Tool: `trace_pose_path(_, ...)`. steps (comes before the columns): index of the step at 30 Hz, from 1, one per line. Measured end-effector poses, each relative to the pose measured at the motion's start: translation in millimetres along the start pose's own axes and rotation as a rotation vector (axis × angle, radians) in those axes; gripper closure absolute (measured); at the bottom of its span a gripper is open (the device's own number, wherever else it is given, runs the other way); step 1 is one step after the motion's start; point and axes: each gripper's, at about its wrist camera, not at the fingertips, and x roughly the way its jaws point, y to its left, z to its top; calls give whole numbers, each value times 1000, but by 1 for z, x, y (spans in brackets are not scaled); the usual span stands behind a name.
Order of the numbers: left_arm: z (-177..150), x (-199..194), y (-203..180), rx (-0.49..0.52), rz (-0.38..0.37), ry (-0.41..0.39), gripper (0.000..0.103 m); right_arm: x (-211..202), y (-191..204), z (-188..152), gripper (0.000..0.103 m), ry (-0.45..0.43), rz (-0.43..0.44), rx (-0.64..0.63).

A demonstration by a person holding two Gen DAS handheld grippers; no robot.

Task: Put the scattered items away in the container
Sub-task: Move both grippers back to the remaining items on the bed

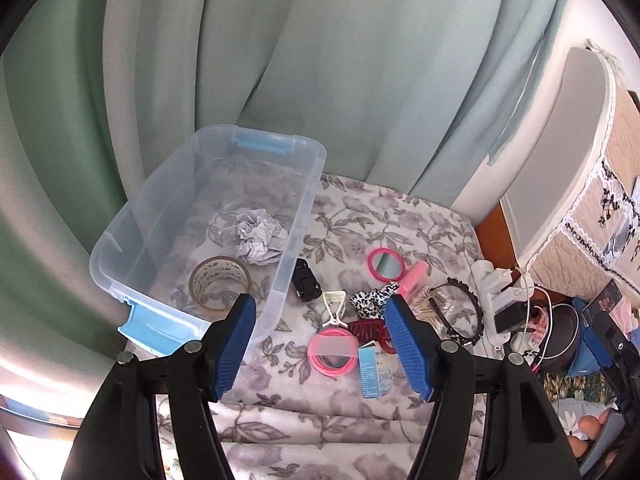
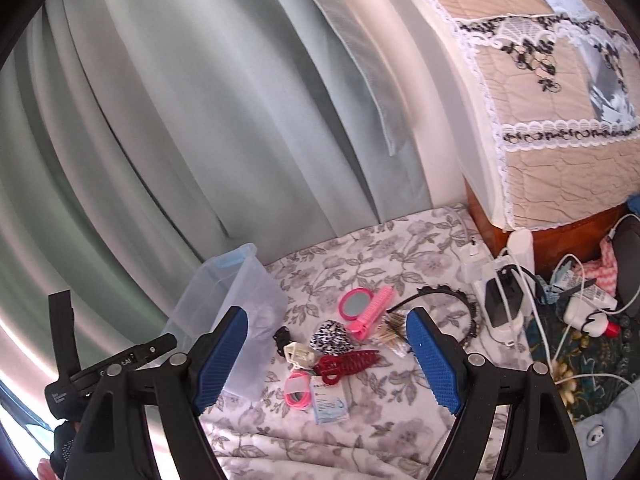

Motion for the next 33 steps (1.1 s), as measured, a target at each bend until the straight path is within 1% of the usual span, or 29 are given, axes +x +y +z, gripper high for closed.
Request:
trace_pose_path(4,-9,9,-13,21,-11,29,35,-1,-26,-8,19,8,-53,27)
trace_pose_path(7,-18,16,-22,39,-19,49,35,1,-37,-17,19,36,-65,29)
trace_pose_path(12,-39,32,-34,99,-29,95,35,9,-54,-38,19,88,-87,60)
trace_pose_path(15,-51,50,-38,116,-31,149,35,22,-56,-52,19,140,-119,40)
trace_pose_path(17,-59,62,-38,120,-27,181,35,33,-56,-61,19,190,-138,25)
trace_pose_path(22,-77,92,-43,120,-37,264,35,61,-52,-82,19,296,-149,5)
trace_pose_path(27,-87,119,-47,101,-31,333,35,82,-44,-92,19,348,-151,-18)
trace_pose_path(29,-90,129,-51,105,-20,357,35,90,-47,-92,20,360,-175,-16)
trace_pose_path(33,-97,147,-62,114,-51,408,35,101,-59,-91,21,382,-207,16)
